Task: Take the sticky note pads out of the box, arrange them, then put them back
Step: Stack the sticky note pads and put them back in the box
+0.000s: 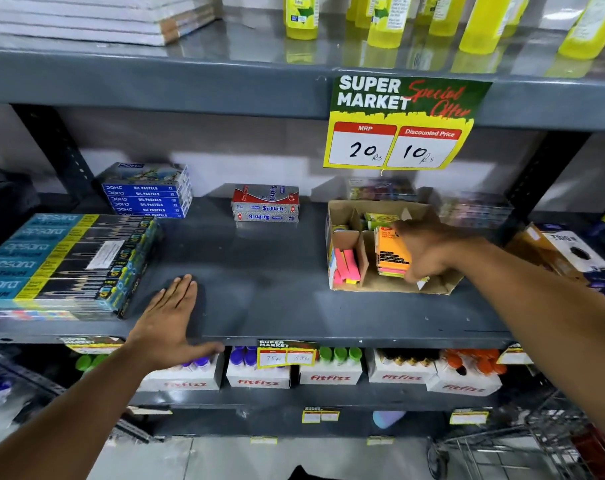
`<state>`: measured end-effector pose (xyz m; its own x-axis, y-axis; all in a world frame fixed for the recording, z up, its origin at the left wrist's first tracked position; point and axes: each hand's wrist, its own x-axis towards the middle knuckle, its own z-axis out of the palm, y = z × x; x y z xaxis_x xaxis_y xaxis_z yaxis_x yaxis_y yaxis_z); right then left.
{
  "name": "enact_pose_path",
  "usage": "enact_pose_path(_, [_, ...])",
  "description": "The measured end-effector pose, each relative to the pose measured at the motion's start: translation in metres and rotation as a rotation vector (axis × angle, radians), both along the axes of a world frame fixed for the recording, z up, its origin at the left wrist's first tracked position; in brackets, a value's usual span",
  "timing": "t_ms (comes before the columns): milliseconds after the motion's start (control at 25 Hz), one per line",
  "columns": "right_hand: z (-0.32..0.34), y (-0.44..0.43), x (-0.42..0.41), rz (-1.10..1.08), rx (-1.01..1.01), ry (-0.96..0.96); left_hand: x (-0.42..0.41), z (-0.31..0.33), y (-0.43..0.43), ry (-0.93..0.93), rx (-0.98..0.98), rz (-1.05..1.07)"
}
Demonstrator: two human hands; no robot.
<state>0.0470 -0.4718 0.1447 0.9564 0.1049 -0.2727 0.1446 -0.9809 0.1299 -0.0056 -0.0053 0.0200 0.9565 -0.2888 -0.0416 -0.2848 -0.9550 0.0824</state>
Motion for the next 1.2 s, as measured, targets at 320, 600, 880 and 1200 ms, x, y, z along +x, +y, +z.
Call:
enact_pose_path(320, [-0.020, 0.006, 0.010, 0.037, 0.040, 0.024, -0.016, 0.017, -0.086, 0.123, -0.389, -0.041])
enact_pose_path(600, [-0.046, 0.001, 0.016, 0.069, 0.058, 0.070, -0.057, 0.032, -0.211, 0.306, -0.779, -0.173])
enact_pose_path(880, [-0.049, 0.003, 0.019, 0.179, 0.012, 0.069, -0.044, 0.053, -0.293, 0.682, -1.139, 0.080])
enact_pose_path(1200, [-0.045, 0.003, 0.018, 0.241, -0.015, 0.069, -0.033, 0.049, -0.310, 0.629, -1.266, 0.218])
